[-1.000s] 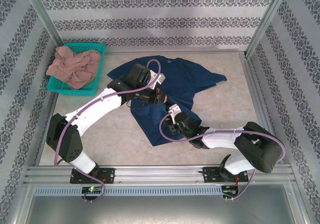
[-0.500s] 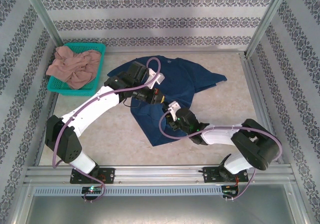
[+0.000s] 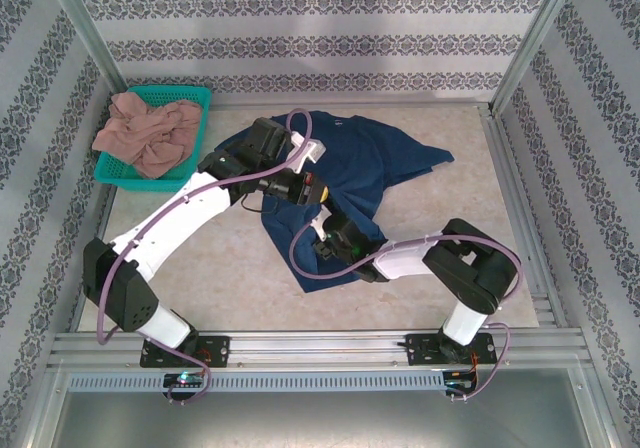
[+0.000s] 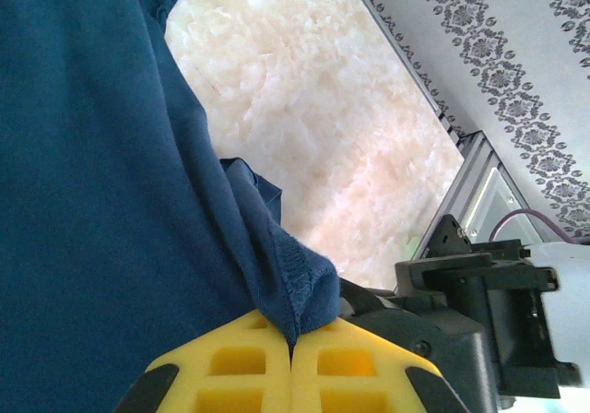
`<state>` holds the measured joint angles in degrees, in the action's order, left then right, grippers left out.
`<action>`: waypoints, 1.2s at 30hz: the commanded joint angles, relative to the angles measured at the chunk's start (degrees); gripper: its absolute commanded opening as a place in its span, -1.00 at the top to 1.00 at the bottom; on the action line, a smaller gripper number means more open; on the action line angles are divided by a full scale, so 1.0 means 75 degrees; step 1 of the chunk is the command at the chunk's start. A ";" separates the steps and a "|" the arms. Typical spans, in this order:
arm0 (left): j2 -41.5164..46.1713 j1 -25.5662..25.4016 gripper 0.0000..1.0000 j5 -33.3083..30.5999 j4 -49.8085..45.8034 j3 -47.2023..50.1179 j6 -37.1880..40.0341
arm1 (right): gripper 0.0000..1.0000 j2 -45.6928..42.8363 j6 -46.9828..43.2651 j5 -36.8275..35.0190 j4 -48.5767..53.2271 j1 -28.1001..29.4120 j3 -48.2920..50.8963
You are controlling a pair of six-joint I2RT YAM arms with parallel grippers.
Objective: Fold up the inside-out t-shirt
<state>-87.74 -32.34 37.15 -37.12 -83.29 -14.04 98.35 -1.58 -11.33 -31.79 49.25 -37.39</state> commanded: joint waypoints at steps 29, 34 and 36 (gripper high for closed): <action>0.1229 0.0380 1.00 0.1365 0.0146 -0.0543 0.0643 | 0.14 0.1007 0.1534 -0.0947 0.0431 -0.1085 -0.1250; 0.0881 0.0042 1.00 0.0783 0.0485 -0.0980 -0.0085 | 0.06 0.1412 0.1552 -0.1584 0.1299 -0.0802 -0.2005; 0.0751 -0.0045 1.00 0.0744 0.0531 -0.1249 -0.0185 | 0.01 0.1603 0.1788 -0.1543 0.1646 -0.0848 -0.2338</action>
<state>-81.45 -31.35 43.22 -37.12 -88.92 -11.70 108.57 9.47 -19.46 -25.19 42.92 -51.90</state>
